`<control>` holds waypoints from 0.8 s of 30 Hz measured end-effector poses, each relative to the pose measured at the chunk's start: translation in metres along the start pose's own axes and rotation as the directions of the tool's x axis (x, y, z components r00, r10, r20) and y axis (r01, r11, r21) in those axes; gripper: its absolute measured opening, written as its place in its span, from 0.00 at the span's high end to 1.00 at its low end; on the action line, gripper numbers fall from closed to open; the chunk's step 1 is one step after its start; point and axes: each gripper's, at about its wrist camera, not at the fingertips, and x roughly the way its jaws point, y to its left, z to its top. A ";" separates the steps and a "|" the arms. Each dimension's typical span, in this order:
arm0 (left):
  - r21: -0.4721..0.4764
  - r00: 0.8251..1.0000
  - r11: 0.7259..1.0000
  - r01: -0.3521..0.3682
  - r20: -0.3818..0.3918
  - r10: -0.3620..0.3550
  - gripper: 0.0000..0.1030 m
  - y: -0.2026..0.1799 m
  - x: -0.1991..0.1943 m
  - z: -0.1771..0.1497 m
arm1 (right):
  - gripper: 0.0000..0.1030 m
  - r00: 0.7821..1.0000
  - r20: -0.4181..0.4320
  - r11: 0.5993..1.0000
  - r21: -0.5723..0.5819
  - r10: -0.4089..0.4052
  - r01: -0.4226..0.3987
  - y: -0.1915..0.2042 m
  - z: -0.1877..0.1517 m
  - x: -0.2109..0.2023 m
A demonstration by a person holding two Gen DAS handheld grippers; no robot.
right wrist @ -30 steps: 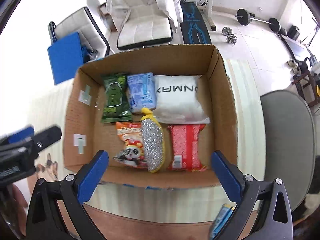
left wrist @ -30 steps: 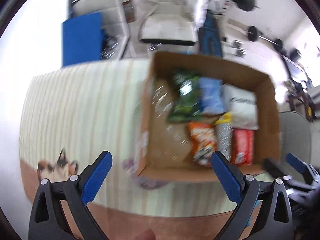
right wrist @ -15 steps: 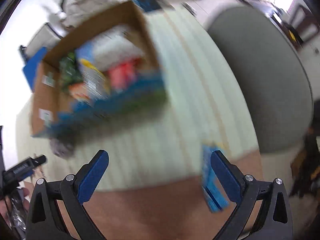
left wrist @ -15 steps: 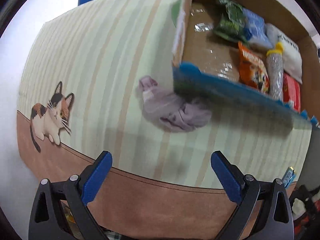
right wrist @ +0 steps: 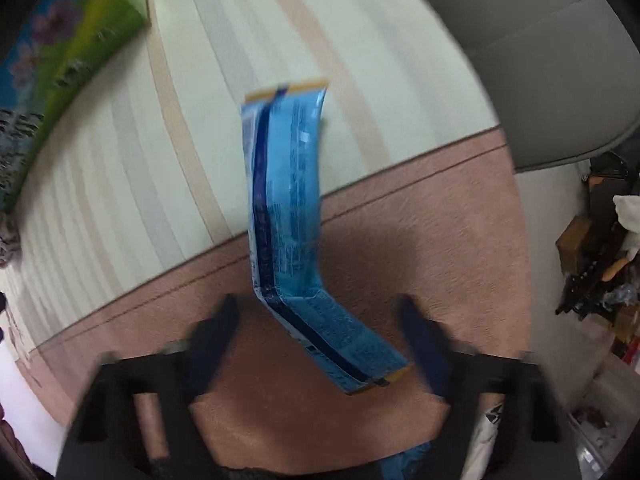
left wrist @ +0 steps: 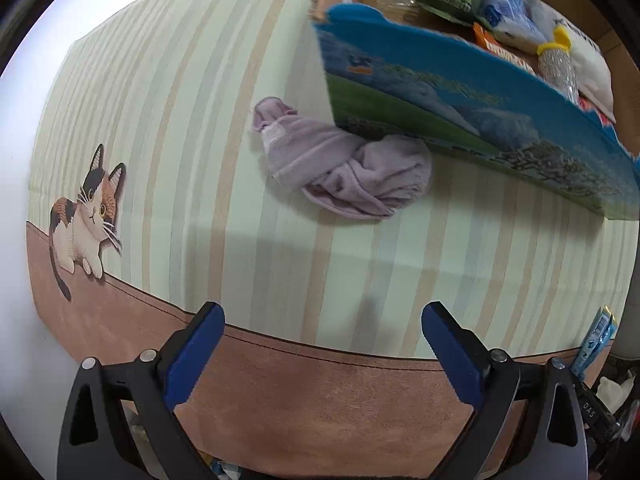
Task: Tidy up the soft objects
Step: 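Grasp the lilac cloth with the left tool while the right grasps the blue ice-pop pack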
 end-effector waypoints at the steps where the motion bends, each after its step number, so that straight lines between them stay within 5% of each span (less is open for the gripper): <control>1: -0.006 1.000 1.000 0.022 0.018 -0.022 0.02 0.003 0.000 0.002 | 0.60 1.000 0.011 1.000 -0.026 -0.006 0.007 0.007 0.000 -0.002; 2: -0.012 0.998 0.999 0.038 0.044 -0.038 0.02 0.007 -0.001 0.004 | 0.73 1.000 0.014 0.998 -0.050 -0.023 0.024 0.015 0.001 -0.004; 6: 0.052 0.994 0.998 0.032 0.105 -0.037 0.02 0.006 -0.003 0.015 | 0.76 0.999 0.016 0.994 -0.104 0.031 -0.029 0.042 0.007 -0.009; 9: 0.182 0.983 0.979 -0.090 0.176 0.058 0.02 -0.009 -0.001 0.025 | 0.76 0.998 0.033 0.988 -0.148 0.059 -0.053 0.063 0.017 -0.017; 13: 0.323 0.958 0.916 -0.239 0.234 0.168 0.02 -0.029 0.015 0.036 | 0.76 0.996 0.048 0.975 -0.214 0.076 -0.064 0.093 0.029 -0.024; 19: 0.475 0.961 0.846 -0.243 0.238 0.143 0.02 -0.051 0.026 0.040 | 0.76 0.996 0.048 0.957 -0.283 0.073 -0.056 0.127 0.041 -0.025; 24: 0.524 0.977 0.832 -0.182 0.194 0.092 0.25 -0.060 0.025 0.035 | 0.76 0.997 0.042 0.950 -0.309 0.061 -0.045 0.161 0.043 -0.019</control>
